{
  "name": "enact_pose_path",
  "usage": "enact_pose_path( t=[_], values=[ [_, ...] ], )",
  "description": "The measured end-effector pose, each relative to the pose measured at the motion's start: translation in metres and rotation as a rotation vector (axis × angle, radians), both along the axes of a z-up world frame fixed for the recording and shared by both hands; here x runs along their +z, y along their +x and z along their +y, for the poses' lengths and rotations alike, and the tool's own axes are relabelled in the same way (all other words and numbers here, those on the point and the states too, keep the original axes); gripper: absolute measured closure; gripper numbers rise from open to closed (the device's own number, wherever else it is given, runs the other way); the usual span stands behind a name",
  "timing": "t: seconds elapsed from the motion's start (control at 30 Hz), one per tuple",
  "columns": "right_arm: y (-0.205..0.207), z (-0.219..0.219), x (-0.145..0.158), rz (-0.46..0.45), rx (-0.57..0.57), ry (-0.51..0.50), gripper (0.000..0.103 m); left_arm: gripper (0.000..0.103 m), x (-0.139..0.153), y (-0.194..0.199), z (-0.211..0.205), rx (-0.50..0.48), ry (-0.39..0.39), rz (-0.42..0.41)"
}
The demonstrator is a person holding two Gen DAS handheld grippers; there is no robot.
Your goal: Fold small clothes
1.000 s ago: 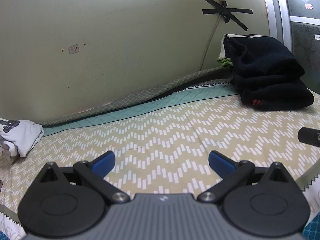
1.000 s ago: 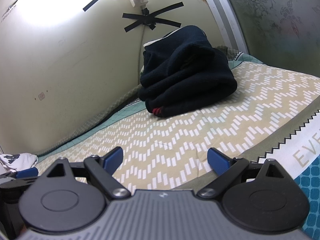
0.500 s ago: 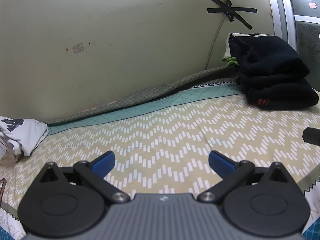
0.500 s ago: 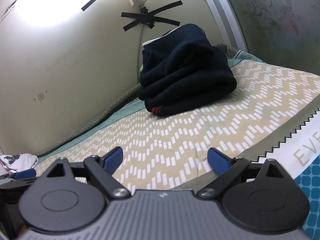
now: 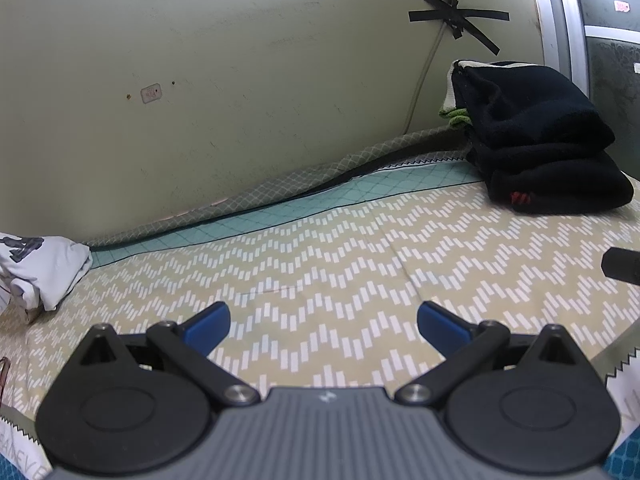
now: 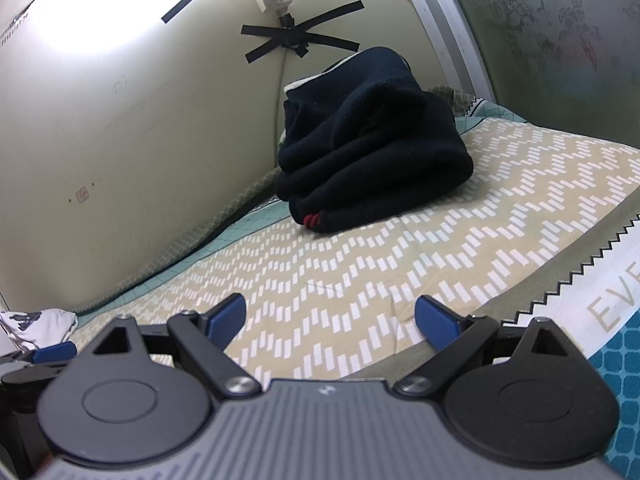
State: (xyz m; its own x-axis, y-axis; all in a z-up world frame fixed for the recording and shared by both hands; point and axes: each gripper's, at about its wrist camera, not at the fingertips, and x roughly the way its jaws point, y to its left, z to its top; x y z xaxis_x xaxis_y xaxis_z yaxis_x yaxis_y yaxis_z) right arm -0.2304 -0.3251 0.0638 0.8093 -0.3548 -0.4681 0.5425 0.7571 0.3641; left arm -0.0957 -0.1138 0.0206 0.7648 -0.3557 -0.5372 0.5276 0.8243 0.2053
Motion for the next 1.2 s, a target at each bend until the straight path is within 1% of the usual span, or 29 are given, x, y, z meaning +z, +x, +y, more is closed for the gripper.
enact_pose_path(
  t=[1.2],
  values=[
    [-0.0015,0.0003,0.0012,-0.006,-0.004,0.004,0.013,0.000,-0.0022,0.0011,-0.0018,-0.013,0.028,0.024]
  ],
)
